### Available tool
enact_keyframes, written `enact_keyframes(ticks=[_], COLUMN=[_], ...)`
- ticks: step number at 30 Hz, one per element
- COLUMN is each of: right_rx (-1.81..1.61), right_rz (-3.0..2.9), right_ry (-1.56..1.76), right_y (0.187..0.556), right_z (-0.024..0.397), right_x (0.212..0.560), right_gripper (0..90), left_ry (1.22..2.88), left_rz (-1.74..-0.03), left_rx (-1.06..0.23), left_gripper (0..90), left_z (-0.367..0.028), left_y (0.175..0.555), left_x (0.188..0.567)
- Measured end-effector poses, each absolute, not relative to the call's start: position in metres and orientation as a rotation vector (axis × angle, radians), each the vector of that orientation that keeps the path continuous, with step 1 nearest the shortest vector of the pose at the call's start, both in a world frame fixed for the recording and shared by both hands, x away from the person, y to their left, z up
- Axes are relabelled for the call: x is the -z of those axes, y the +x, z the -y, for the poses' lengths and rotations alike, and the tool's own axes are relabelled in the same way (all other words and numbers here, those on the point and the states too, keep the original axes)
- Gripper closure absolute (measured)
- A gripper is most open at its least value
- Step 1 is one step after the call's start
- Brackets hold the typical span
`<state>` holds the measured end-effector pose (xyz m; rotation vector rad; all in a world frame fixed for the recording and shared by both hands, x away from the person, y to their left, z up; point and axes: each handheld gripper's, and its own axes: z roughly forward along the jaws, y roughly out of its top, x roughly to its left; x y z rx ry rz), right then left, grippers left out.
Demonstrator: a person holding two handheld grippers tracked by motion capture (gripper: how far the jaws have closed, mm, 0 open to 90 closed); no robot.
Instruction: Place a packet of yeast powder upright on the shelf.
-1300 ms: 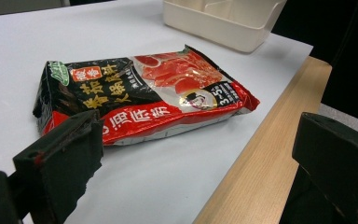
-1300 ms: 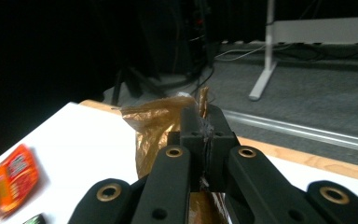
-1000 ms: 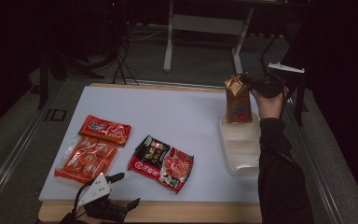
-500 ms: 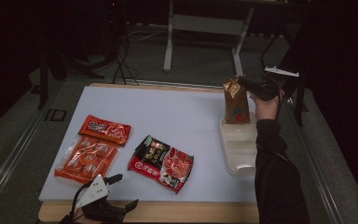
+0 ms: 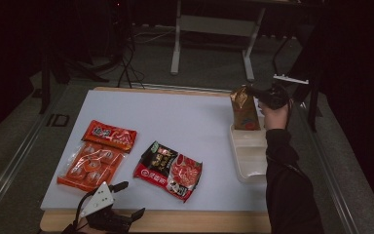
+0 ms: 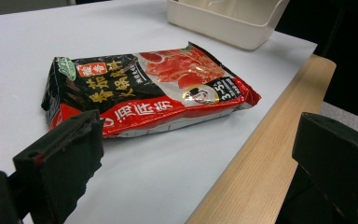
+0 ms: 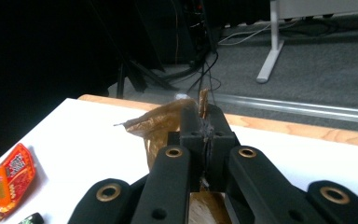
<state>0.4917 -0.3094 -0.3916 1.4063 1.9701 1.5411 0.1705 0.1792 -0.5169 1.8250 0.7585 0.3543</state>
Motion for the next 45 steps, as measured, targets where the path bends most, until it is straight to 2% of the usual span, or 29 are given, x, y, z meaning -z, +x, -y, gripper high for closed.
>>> enact_keyframes(ticks=[18,26,33,38,45], right_rx=[-1.459,-1.16,-1.184,-1.173,-1.209], right_rz=[-1.947,-1.967,-1.942,-1.958,-1.944], right_ry=[1.599,1.621,1.643,1.588,1.538], right_y=[0.482,0.474,0.47,0.465,0.448], right_z=[0.329,0.338,0.346,0.342,0.336], right_x=[0.405,0.404,0.406,0.401,0.39], right_gripper=[88.5,86.8,85.9,71.0,36.7], left_ry=[1.831,1.831,1.832,1.833,1.828], left_rz=[-0.751,-0.75,-0.75,-0.746,-0.742], left_rx=[-0.35,-0.35,-0.349,-0.351,-0.365], left_gripper=[2.5,2.5,2.5,2.5,2.5], left_z=[-0.178,-0.178,-0.177,-0.177,-0.177], left_y=[0.171,0.171,0.172,0.172,0.173], left_x=[0.517,0.517,0.518,0.518,0.518])
